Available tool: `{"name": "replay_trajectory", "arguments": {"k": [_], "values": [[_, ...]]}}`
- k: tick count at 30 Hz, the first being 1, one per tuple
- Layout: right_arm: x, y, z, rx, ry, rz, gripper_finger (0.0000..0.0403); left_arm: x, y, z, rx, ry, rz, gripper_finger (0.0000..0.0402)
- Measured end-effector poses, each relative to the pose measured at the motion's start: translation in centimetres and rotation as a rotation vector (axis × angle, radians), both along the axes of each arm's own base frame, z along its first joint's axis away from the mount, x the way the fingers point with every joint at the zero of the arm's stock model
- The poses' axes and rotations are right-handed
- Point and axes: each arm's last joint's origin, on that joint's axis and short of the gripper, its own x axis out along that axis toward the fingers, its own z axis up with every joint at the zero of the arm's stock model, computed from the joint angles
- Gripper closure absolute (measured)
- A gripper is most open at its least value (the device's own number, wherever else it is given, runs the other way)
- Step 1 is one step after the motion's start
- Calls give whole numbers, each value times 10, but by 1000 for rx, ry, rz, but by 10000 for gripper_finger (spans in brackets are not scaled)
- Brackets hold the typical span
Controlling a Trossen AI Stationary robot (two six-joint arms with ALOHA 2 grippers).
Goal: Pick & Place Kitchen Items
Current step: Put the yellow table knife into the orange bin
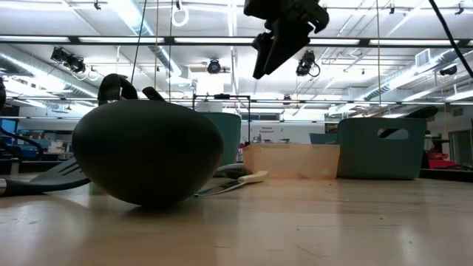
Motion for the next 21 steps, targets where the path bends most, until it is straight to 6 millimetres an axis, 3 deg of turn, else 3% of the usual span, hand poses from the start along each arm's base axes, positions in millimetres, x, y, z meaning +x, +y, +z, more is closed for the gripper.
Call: {"name": "replay_trajectory", "arguments": {"k": [4, 10, 15, 21], "values": [[0, 1, -1, -16, 7, 98, 159, -19, 3, 13, 5, -62, 34, 235], [8, 6, -19, -47, 59, 225, 159, -50, 9, 32, 24, -178, 124, 235], [19, 9, -47, -61, 140, 283, 159, -75, 14, 43, 54, -252, 204, 235], [30, 10, -79, -84, 224, 350, 163, -90, 17, 51, 60, -316, 247, 235]]}}
